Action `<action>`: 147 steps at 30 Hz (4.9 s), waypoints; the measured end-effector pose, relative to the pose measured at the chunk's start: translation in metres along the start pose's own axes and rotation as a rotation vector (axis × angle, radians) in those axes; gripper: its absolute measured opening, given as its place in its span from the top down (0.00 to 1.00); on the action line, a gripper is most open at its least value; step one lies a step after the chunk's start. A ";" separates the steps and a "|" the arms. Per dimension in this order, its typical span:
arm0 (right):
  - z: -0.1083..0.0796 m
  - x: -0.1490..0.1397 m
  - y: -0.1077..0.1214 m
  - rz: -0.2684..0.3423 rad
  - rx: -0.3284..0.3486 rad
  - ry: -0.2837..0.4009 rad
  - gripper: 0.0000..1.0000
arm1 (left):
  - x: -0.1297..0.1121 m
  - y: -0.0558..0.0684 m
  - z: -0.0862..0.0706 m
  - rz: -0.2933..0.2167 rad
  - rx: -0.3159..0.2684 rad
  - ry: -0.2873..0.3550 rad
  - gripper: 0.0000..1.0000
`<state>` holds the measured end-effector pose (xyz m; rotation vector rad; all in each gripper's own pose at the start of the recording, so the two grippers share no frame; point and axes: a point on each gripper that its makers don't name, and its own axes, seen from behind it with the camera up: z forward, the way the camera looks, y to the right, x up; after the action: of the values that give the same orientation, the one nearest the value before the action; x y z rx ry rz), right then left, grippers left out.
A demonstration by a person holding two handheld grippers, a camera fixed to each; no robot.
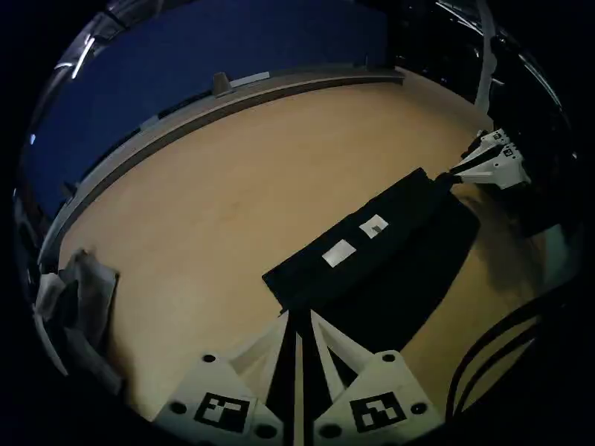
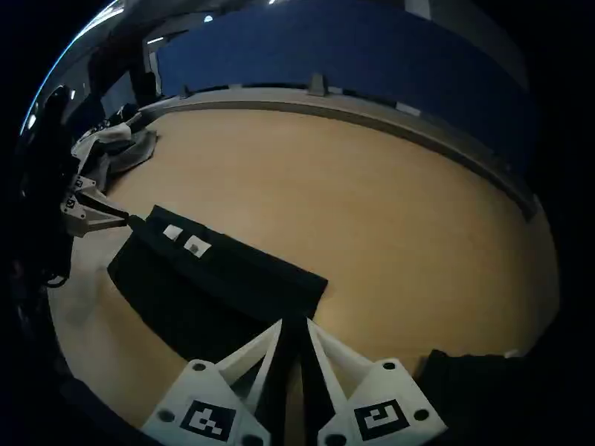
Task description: Fold towel
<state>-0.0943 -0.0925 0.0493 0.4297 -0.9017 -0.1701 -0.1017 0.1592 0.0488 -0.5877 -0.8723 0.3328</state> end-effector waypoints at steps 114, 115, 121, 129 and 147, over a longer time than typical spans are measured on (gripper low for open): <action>-0.022 -0.084 -0.038 -0.165 0.112 -0.114 0.62 | -0.076 0.029 -0.099 -0.230 0.114 0.059 0.09; -0.022 -0.084 -0.038 -0.165 0.111 -0.115 0.65 | -0.076 0.029 -0.099 -0.230 0.114 0.059 0.09; -0.022 -0.084 -0.035 -0.157 0.102 -0.112 0.89 | -0.078 0.029 -0.099 -0.229 0.115 0.057 0.09; -0.023 -0.080 -0.036 -0.144 0.104 -0.103 0.95 | -0.079 0.029 -0.100 -0.230 0.116 0.055 0.09; -0.038 -0.033 -0.051 -0.173 0.118 -0.015 0.96 | -0.081 0.026 -0.105 -0.228 0.117 0.057 0.09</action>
<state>-0.0832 -0.1171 -0.0170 0.6177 -0.8918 -0.2797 -0.0688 0.1033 -0.0699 -0.3833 -0.8501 0.1580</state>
